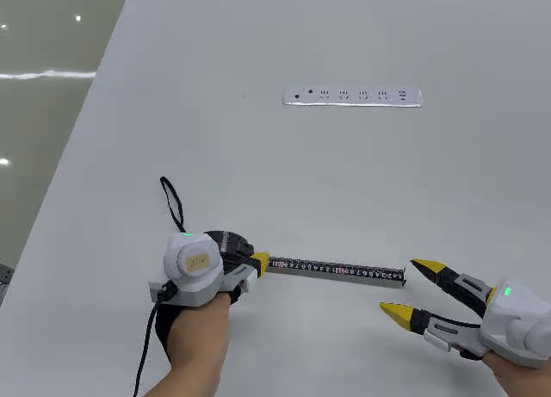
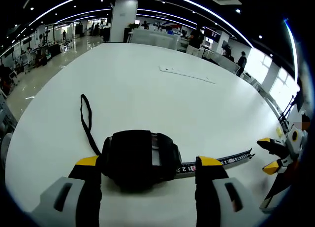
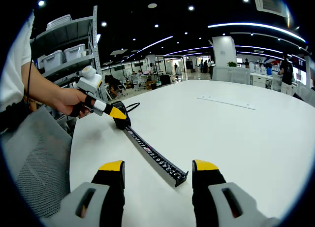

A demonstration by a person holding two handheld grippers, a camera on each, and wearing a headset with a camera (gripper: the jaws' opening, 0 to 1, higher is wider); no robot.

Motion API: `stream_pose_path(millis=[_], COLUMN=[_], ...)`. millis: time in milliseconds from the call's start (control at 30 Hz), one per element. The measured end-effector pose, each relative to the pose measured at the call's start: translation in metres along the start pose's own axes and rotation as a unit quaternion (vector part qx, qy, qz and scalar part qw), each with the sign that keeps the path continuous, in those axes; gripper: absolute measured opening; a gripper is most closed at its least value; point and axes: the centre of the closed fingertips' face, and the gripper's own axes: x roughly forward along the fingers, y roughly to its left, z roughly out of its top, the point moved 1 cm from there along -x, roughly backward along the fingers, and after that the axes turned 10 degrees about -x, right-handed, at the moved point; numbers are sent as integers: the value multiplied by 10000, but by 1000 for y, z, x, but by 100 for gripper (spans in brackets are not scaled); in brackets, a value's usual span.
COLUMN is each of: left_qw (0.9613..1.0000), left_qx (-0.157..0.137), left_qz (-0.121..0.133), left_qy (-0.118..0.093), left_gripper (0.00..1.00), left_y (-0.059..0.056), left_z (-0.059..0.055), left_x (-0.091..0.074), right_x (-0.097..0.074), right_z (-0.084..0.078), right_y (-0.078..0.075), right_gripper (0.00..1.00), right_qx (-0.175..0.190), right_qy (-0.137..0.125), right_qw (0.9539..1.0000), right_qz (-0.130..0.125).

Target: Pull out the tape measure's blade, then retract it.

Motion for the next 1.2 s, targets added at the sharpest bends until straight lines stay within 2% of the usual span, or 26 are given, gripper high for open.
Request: stream_pose_path(millis=[1200], left_qw=[9985], left_qx=[-300], left_qz=[432], left_qy=[-140], left_gripper=[73], left_y=[7], left_z=[1], left_x=[7], right_x=[8], right_z=[-6], right_y=[-9], right_gripper=[54], right_qx=[76], right_qy=[-64], right_qw=[9999], right_qz=[64])
